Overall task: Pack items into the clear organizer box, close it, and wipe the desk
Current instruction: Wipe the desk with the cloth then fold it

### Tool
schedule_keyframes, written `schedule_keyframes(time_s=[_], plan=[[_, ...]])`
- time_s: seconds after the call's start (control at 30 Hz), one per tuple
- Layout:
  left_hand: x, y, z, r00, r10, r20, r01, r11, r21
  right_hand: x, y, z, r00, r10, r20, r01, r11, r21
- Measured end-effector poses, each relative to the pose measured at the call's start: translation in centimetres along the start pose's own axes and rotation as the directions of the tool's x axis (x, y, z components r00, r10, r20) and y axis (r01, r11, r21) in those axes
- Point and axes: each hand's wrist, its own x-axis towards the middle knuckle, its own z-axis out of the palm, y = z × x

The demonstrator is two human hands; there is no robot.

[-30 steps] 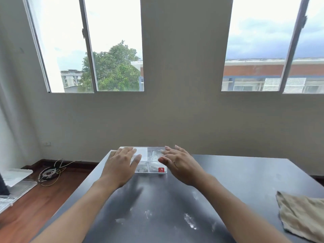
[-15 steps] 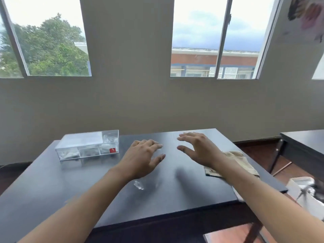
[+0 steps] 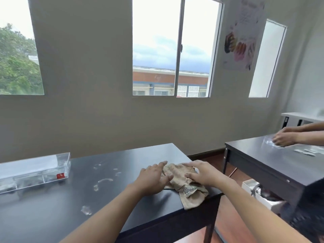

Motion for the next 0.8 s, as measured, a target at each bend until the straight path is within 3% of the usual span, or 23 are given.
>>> schedule_keyframes(time_s=[0.23,0.37,0.47,0.67,0.8], plan=[[3.5,3.3,1.1,0.974,-0.213,-0.073,0.215,0.977,0.017,0.3,1.1,-0.4,0.995,0.066,0.077,-0.068,0.997,0.029],[4.7,3.1,1.1,0.959,-0.284,0.002,0.278,0.940,-0.199,1.3,0.8,-1.0,0.979,0.079,0.188,-0.082,0.997,0.006],[4.2,2.3,1.0,0.969,-0.247,0.004,0.238,0.930,-0.281,2.1,0.5,-1.5,0.977,0.048,0.207,-0.058,0.998,0.040],[0.0,1.3,0.6,0.982,-0.092,-0.162,0.029,0.933,-0.359,2.3,-0.2,-1.7,0.984,-0.113,0.134,0.096,0.987,0.132],[-3.4,0.8,-0.5,0.985,-0.104,-0.140,-0.006,0.783,-0.622,1.4,-2.0,-2.7,0.967,-0.217,0.136,0.166,0.934,0.317]])
